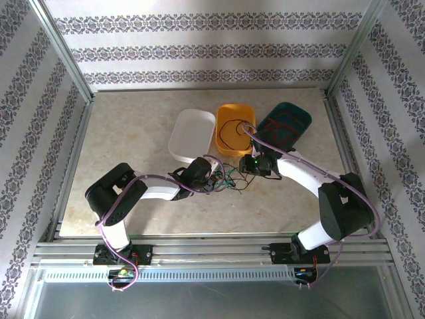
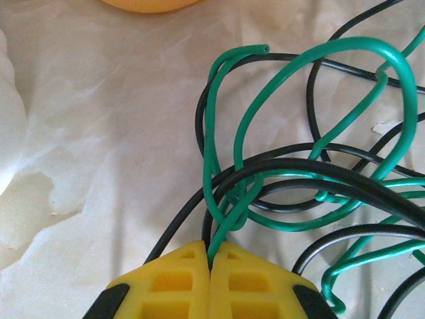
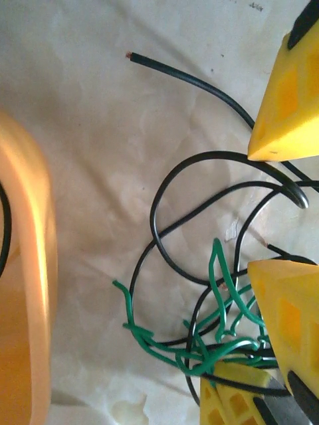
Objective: Untangle the cables
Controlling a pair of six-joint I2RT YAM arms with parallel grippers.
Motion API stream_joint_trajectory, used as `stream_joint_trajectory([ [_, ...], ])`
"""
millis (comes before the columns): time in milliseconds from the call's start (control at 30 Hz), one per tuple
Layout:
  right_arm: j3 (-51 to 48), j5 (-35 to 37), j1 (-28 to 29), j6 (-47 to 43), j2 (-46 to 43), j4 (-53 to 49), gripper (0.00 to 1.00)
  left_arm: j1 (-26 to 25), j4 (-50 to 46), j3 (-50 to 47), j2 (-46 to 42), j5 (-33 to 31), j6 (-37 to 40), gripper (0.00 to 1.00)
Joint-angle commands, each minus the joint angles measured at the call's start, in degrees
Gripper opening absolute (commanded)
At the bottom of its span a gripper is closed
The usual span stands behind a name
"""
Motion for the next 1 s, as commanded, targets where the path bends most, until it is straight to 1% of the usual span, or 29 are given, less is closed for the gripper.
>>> stream_joint_trajectory([
  [0, -0.37, 1.74, 0.40, 1.09, 1.07, 0.45, 0.42, 0.44, -3.61, 0.33, -1.09, -1.04, 1.28, 0.00],
  [200, -1.15, 5.06, 0.32, 2.01, 1.10, 0.24, 0.41, 0.44, -4.05, 0.22, -1.28, -1.13, 1.63, 0.00],
  [267, -1.29, 5.26, 0.31, 2.20, 1.36, 0.25, 0.38, 0.44, -4.08, 0.31, -1.31, -0.98, 1.68, 0.00],
  [333, -1.38, 4.96, 0.31, 2.31, 1.91, 0.73, 0.30, 0.44, -4.05, 0.42, -1.25, -0.87, 1.80, 0.00],
  [467, -1.47, 6.16, 0.31, 2.72, 1.91, 1.31, 0.03, 0.41, -4.32, 0.82, -1.05, -0.86, 2.17, 0.00],
  [500, -1.39, 6.86, 0.31, 2.91, 1.42, 1.26, 0.00, 0.44, -4.31, 0.74, -1.02, -0.91, 2.26, 0.00],
  [633, -1.29, 13.18, 0.31, 3.56, -3.52, -0.04, 0.00, 0.44, -4.32, 0.34, -1.10, -0.87, 2.13, 0.00],
  [767, -2.50, 23.21, 0.05, 5.15, -12.83, -0.36, 0.00, 0.44, -3.84, -0.23, -1.01, -0.91, 1.93, 0.00],
  [967, -1.16, 33.32, -0.30, 3.67, -25.07, 0.74, 0.00, 0.44, -3.27, -0.41, -0.49, -0.78, 1.64, 0.00],
])
